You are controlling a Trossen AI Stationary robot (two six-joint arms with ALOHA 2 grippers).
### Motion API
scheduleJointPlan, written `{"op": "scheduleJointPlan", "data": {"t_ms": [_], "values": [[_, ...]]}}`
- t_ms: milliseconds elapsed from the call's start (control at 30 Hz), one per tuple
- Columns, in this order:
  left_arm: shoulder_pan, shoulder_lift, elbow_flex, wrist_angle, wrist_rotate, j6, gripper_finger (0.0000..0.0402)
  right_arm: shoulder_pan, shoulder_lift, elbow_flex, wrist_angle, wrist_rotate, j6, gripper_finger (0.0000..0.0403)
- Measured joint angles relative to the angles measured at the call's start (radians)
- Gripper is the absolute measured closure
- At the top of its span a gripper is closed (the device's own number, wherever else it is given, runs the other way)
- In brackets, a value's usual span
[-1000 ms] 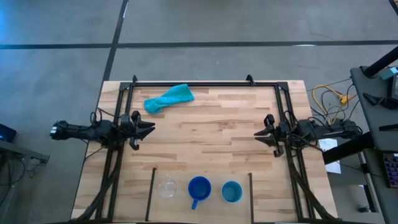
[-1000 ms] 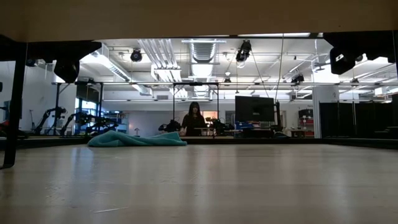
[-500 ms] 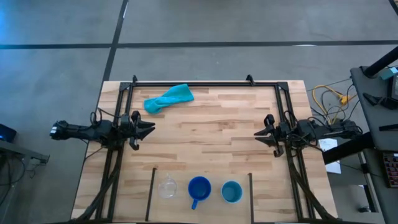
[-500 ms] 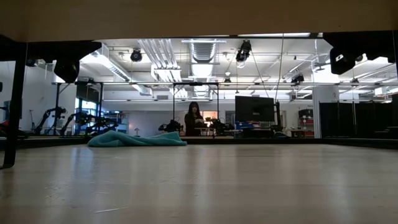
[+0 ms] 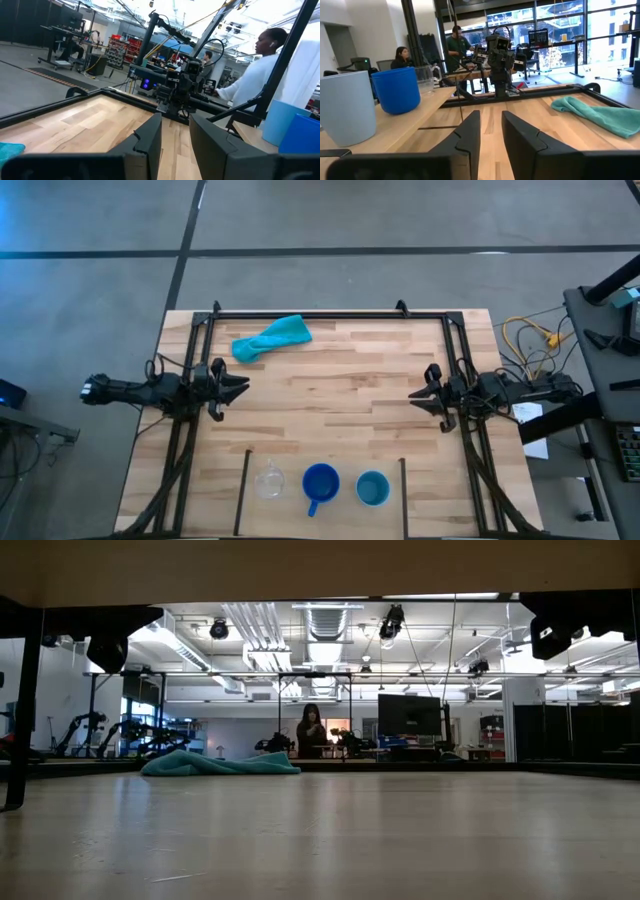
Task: Stack small to large cups/mugs on shelf
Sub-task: Return to Home Position
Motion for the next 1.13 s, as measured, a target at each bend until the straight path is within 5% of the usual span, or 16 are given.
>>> {"op": "scheduleJointPlan", "data": {"t_ms": [1133], "values": [[0.0,0.0,0.0,0.0,0.0,0.0,0.0315,0.0,0.0,0.0,0.0,0.0,0.0,0.0332]]}}
